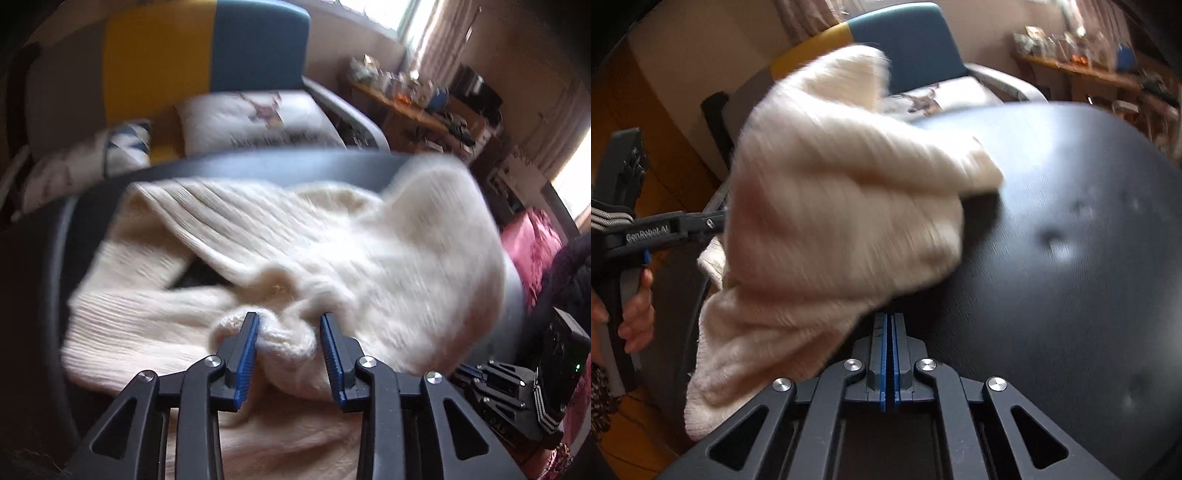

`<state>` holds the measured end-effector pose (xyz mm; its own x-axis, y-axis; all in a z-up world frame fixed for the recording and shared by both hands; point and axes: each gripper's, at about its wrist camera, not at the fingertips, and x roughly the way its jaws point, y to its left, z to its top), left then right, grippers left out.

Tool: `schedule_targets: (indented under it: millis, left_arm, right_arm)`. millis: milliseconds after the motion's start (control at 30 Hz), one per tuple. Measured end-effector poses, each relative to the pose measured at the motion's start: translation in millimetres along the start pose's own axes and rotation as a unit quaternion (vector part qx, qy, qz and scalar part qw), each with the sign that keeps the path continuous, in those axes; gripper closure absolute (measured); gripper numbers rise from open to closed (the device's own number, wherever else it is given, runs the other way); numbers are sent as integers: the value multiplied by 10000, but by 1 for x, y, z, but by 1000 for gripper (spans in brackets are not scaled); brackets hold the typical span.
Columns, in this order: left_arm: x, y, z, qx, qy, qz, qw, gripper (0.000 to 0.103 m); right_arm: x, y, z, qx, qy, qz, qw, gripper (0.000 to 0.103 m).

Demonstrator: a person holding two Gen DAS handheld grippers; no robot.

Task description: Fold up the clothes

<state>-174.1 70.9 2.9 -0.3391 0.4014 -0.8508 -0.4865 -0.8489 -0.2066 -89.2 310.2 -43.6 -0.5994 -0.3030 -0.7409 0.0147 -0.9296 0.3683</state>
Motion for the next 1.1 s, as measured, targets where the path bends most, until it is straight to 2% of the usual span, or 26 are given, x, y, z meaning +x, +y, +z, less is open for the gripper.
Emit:
schedule_targets:
  millis: [67, 100, 133, 167, 200, 233, 300, 333, 400, 467, 500, 533, 567, 600, 700, 800, 900, 1000, 1100]
  left_arm:
    - [10, -8, -10, 200, 138, 134, 9996, 74]
    - [12, -12, -16, 322, 158, 255, 9990, 78]
    - [14, -16, -22, 419, 167, 357, 9983, 81]
    - [8, -14, -27, 364, 96, 343, 9987, 83]
    - [3, -12, -32, 309, 26, 330, 9990, 86]
    - [-3, -11, -36, 257, -51, 314, 9992, 88]
    - [-22, -12, -44, 188, -284, 252, 9991, 88]
    - [-35, -15, -50, 188, -448, 203, 9986, 89]
    - [-50, -21, -58, 190, -608, 88, 9979, 89]
    - [-62, -27, -67, 195, -704, -23, 9973, 89]
    - [-62, -30, -69, 173, -689, -49, 9975, 89]
    - [-62, -32, -70, 147, -674, -79, 9976, 89]
    - [-60, -32, -70, 92, -664, -137, 9977, 89]
    - [-59, -31, -72, 8, -652, -227, 9976, 89]
    - [-58, -27, -78, -148, -605, -494, 9968, 88]
    - [-58, -25, -85, -126, -607, -665, 9959, 85]
    - [-63, -20, -89, -146, -615, -810, 9947, 83]
    - [-73, -13, -85, -196, -772, -721, 9942, 81]
    - [-83, -2, -73, -300, -883, -527, 9942, 77]
  right_arm:
    - [-12, -4, -1, 24, -117, 370, 9992, 98]
    - [-23, -3, 4, -65, -297, 430, 9986, 89]
    - [-34, -1, 8, -153, -478, 490, 9975, 60]
    - [-47, 2, 14, -247, -714, 503, 9959, 39]
    - [-62, 6, 24, -343, -1077, 423, 9927, 12]
    - [-72, 10, 33, -407, -1339, 471, 9890, 9]
    - [-85, 21, 59, -612, -1641, 555, 9830, 9]
    - [-84, 29, 73, -725, -1579, 422, 9839, 11]
    - [-67, 48, 100, -951, -1188, -3, 9884, 14]
    - [-44, 56, 116, -994, -793, -96, 9918, 25]
    - [-28, 58, 121, -977, -535, -144, 9937, 45]
    - [-14, 57, 122, -1014, -328, -234, 9940, 82]
    - [1, 56, 123, -1050, -121, -324, 9939, 89]
    - [11, 54, 124, -1068, 23, -388, 9935, 89]
    - [8, 42, 117, -967, -111, -358, 9946, 91]
    - [-21, 26, 106, -829, -438, -301, 9951, 91]
    - [-47, 4, 92, -601, -579, -315, 9960, 91]
    - [-47, -20, 74, -268, -422, -435, 9978, 92]
    - [-27, -48, 52, 96, -41, -563, 9984, 92]
